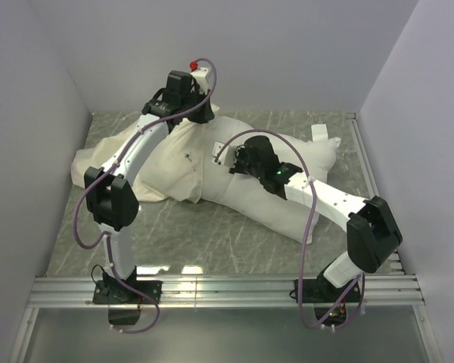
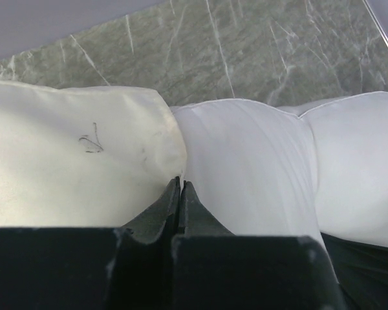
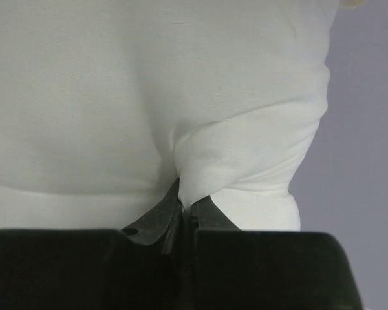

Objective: Put the pillow into the pillowcase

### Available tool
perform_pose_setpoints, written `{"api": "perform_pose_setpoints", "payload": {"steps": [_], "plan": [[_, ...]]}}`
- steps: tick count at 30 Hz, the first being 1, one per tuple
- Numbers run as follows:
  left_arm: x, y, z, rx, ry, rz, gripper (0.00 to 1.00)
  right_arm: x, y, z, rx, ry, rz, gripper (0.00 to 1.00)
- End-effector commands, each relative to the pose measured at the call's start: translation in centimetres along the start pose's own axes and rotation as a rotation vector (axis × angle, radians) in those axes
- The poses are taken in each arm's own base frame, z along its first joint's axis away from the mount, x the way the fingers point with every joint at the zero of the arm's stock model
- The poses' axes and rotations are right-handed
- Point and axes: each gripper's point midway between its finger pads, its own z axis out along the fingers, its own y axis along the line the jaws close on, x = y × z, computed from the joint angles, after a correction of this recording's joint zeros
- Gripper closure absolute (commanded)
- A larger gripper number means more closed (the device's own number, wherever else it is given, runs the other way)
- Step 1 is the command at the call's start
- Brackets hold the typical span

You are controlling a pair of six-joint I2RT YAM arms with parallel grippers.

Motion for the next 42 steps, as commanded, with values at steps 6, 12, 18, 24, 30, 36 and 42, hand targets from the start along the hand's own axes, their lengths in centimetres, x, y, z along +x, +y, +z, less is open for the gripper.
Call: {"api": "perform_pose_setpoints", "payload": {"steps": [6, 12, 18, 24, 30, 36, 42], "plan": [[-7.2, -4.6, -5.3, 0.121, -0.240, 0.070, 0.96, -3.7, -2.4, -1.2, 0.065, -0.127, -0.034, 1.00], [-3.2, 0.9, -2.2, -0.127, -0.094, 0.037, 1.00, -4.4, -2.1, -2.3, 0.035, -0.162, -0.049, 1.00], [-0.4, 3.1, -0.2, -0.060, -0.032, -0.025, 0.88, -4.5, -1.8, -1.7, 0.011, -0.160, -0.078, 1.00], [-1.8, 3.8, -0.5, -0.034, -0.078, -0.065, 0.66, -5.0, -2.0, -1.6, 0.003, -0.170, -0.080, 1.00], [-2.5, 5.2, 0.5, -0.072, -0.092, -0.073, 0.90, -5.7, -2.2, -2.1, -0.004, -0.185, -0.077, 1.00], [-3.4, 4.6, 0.4, -0.036, -0.111, -0.070, 1.00, -6.1, -2.0, -2.4, -0.005, -0.197, -0.081, 1.00], [-4.6, -3.7, -1.6, 0.352, -0.113, -0.069, 1.00, -6.4, -2.4, -1.5, 0.037, -0.194, -0.090, 1.00]]}}
